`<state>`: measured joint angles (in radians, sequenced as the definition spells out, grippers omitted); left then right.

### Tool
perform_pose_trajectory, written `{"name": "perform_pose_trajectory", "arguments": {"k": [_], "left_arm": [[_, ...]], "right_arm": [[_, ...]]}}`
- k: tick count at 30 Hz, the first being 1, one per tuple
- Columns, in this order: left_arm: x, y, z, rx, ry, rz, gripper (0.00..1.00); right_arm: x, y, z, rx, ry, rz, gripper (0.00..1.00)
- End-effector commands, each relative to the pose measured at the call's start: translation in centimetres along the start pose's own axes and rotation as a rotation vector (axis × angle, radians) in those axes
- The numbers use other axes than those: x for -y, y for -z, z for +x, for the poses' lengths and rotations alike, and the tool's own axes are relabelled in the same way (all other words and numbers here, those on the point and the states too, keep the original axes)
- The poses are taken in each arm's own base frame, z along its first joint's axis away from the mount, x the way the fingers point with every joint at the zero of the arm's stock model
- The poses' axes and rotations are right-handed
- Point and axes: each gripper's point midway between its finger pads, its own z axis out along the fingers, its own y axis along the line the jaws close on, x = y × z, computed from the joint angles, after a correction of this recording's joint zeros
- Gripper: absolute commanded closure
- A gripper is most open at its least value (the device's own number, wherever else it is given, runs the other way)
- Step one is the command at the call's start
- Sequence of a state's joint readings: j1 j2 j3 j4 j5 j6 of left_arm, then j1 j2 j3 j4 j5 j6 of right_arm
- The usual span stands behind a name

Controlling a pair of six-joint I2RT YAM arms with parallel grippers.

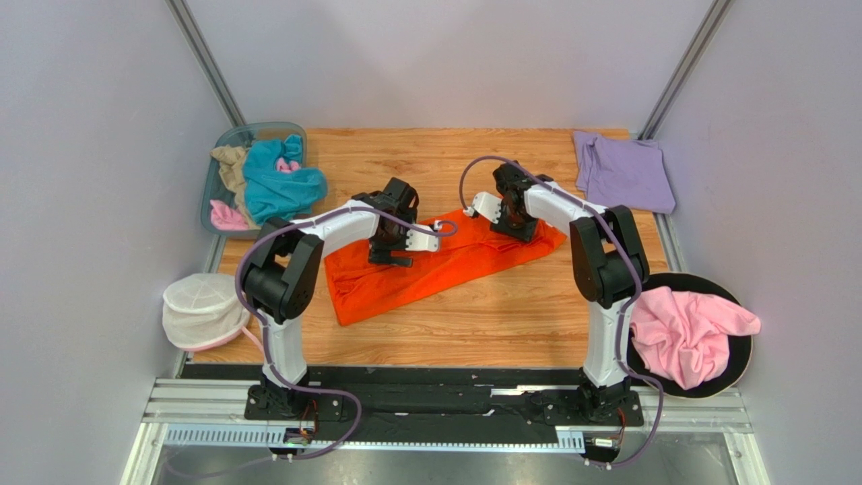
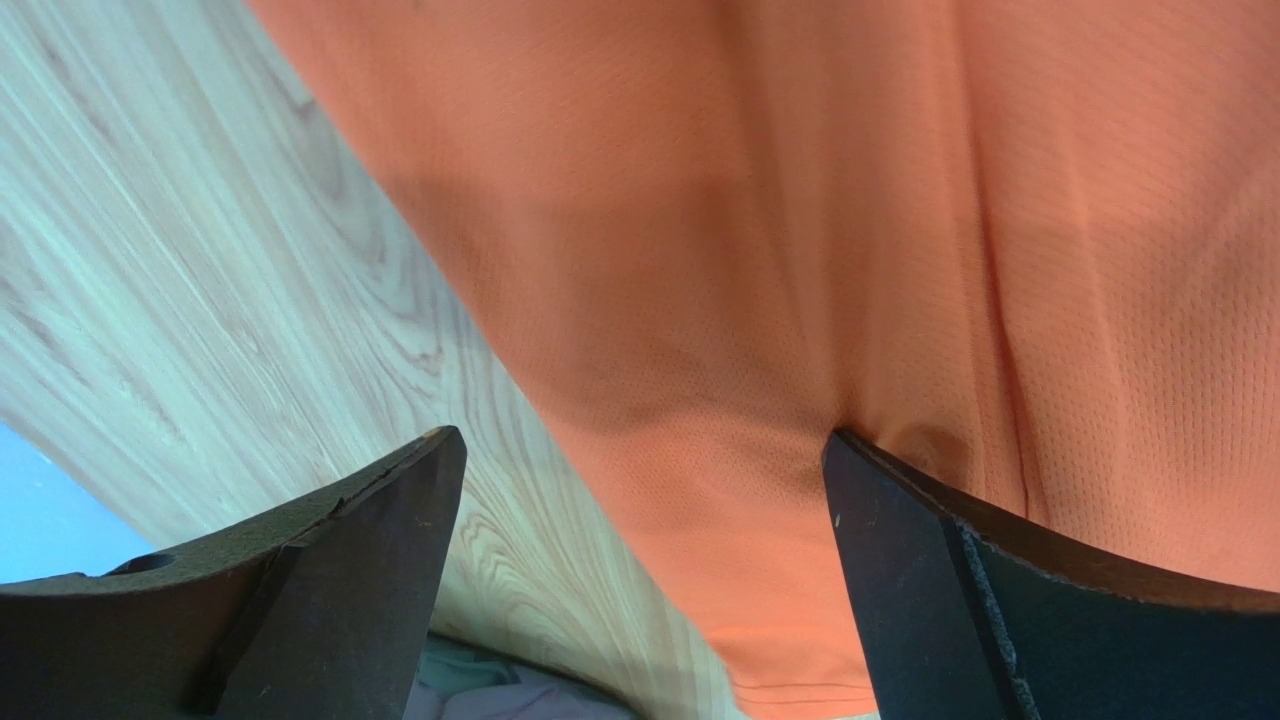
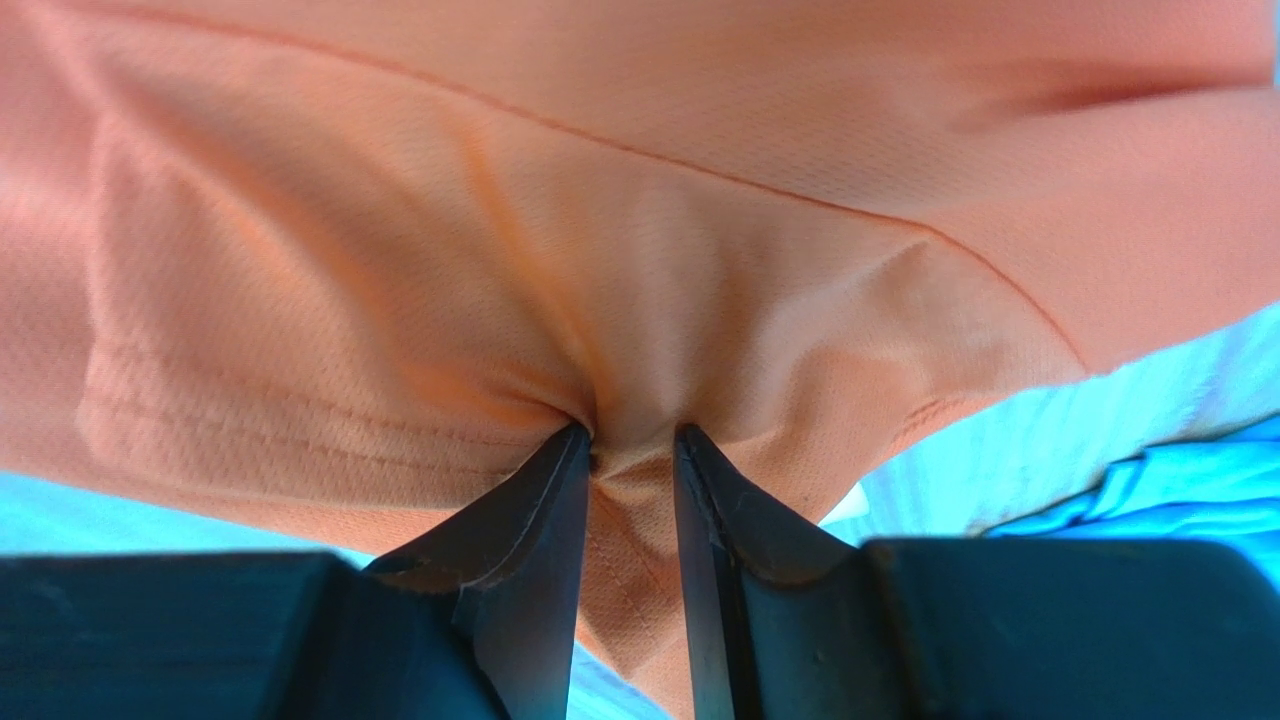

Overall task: Fold and stack the t-shirts
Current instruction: Fold the tshirt

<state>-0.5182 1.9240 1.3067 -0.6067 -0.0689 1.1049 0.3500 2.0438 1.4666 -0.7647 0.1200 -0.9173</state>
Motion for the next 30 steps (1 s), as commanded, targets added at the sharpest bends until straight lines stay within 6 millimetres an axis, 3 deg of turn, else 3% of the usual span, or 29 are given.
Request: {"name": "perform_pose_trajectory", "arguments": {"k": [1,11,22,30], "left_arm": [[3.5,-0.2,1.6,-0.072,-0.076,0.088,0.01],[4.4,0.1,-0.3,-0.101,-0.155,0.078,0.01],[4.8,0.2,-3.7,-0.115,-0.241,0.072,0.01],[5.4,-0.1,-6.9,-0.081,-0.334,0.101,0.01]], "right_arm": [[1.2,-2.3,1.0,-0.051,-0.013,-0.001,0.68],[5.3,-3.5,0.1,-0.098,0.039,0.054,0.69],[11.7,-3.8,-1.9,-0.099,0.128,0.170,0.71],[13.7,-4.3,-3.5,-0.067,0.185,0.235,0.70]]}}
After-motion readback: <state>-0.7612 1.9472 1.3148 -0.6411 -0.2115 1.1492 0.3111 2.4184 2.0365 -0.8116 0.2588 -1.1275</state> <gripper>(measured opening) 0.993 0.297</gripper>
